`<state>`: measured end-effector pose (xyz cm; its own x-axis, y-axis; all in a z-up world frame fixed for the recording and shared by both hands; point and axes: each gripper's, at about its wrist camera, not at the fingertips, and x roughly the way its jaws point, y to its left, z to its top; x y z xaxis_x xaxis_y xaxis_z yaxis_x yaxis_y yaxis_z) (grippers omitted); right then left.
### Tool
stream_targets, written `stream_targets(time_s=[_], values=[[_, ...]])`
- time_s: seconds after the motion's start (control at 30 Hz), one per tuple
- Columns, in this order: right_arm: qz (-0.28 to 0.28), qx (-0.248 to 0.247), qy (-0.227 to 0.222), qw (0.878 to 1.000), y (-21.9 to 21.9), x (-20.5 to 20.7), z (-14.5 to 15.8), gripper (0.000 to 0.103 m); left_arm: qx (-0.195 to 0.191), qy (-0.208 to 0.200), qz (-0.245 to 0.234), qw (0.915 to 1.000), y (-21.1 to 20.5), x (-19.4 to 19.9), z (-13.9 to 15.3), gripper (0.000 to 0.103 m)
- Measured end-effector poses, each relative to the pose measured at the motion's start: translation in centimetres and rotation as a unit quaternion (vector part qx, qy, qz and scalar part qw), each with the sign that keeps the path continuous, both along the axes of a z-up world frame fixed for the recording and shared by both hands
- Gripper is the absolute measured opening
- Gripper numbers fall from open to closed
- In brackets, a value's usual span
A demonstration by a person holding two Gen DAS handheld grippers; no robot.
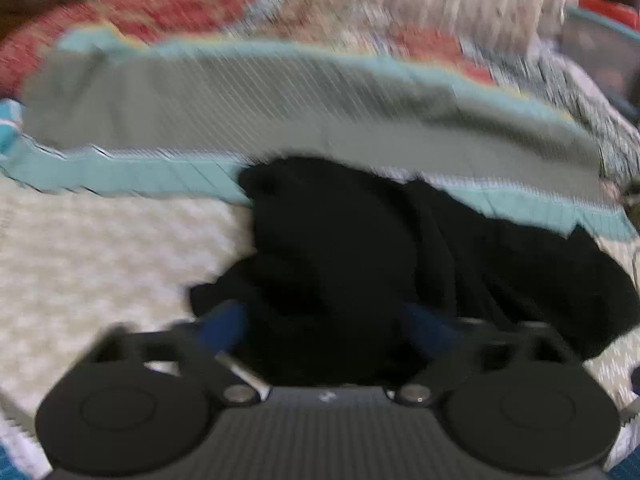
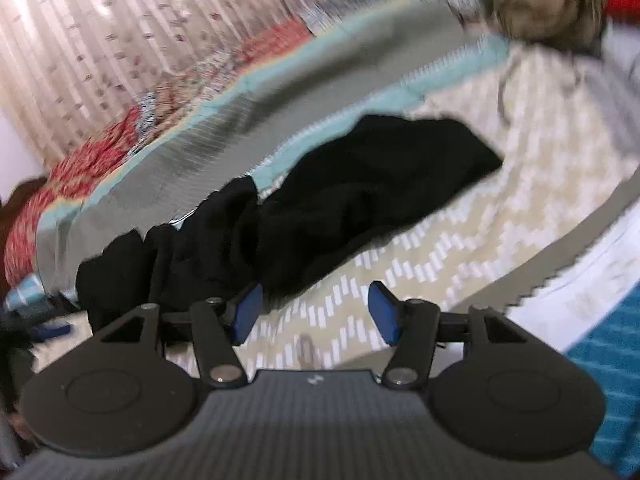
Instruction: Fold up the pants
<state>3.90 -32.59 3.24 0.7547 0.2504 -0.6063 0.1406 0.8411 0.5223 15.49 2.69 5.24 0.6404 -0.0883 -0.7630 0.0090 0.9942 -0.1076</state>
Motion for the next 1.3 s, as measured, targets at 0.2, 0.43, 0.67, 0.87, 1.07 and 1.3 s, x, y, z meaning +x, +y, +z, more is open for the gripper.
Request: stream_targets(time_s=[0.2, 0.43, 0.67, 0.87, 1.07, 1.3], values=[[0.044, 0.044, 0.029, 0.998, 1.2, 8.5, -0.8, 0.015, -0.107, 0.013, -0.007, 0.9942, 1.1, -1.3, 2.8, 0.010], [0.077, 0.025, -0.153, 0.985, 5.0, 16.3, 12.5, 0.020, -0.251, -0.158, 0.047, 0.9539, 10.5, -12.3, 13.0, 0.012], [0.114, 0.013, -0.146, 0.983, 5.1, 10.2, 9.6, 0.050, -0.195, -0.034, 0.143, 0.9697, 14.3, -15.6, 4.4, 0.061], [0.094, -0.006, -0.009, 0.996, 4.1, 5.9, 0.4, 0.050, -0.271, 0.058, 0.180, 0.9436, 15.9, -14.2, -1.5, 0.075], [0.102, 0.048, 0.052, 0.992, 6.7, 8.2, -2.0, 0.017, -0.259, 0.064, 0.172, 0.9483, 13.8, -12.1, -3.7, 0.034], [0.057, 0.028, -0.075, 0.995, 1.7, 4.9, 7.1, 0.002, -0.294, 0.039, 0.092, 0.9505, 12.1, -14.0, -0.9, 0.008]])
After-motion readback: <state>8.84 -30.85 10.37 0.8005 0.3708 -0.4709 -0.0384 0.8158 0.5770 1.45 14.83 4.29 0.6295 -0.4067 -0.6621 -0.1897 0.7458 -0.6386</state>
